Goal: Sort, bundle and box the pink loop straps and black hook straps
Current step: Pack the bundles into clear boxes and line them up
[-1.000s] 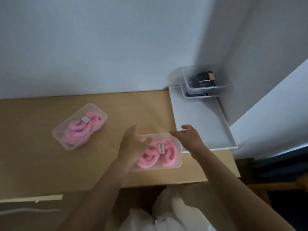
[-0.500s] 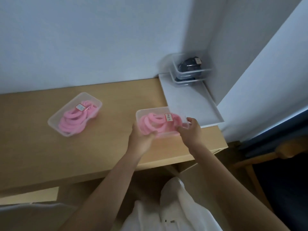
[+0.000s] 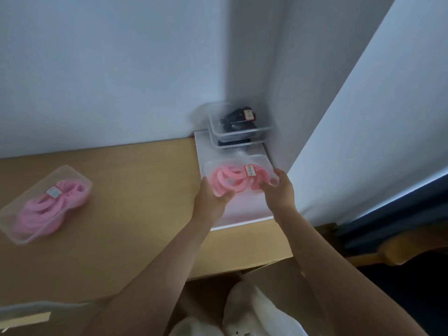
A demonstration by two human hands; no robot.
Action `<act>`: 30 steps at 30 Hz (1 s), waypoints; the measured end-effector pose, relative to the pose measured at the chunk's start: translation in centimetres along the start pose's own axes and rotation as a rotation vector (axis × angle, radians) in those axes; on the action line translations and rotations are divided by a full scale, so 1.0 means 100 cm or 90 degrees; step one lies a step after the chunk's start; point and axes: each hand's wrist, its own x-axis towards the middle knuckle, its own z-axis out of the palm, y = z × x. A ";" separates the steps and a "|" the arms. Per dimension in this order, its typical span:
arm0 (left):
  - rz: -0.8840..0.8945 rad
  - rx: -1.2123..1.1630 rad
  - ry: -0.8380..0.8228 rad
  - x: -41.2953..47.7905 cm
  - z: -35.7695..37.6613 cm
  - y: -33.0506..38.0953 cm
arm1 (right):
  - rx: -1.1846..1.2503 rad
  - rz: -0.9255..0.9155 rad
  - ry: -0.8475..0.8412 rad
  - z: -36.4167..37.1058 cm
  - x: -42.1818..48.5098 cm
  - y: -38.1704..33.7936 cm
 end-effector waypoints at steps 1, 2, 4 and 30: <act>-0.001 0.011 -0.004 0.004 0.006 0.002 | -0.009 -0.003 -0.005 0.000 0.007 0.001; 0.004 0.019 -0.005 0.009 0.012 0.003 | -0.021 -0.010 -0.006 0.000 0.014 0.002; 0.019 0.034 -0.003 0.015 0.019 0.008 | -0.036 -0.024 -0.002 0.002 0.023 0.004; 0.045 0.286 0.048 -0.022 -0.194 -0.083 | -0.016 -0.088 -0.024 0.190 -0.096 -0.029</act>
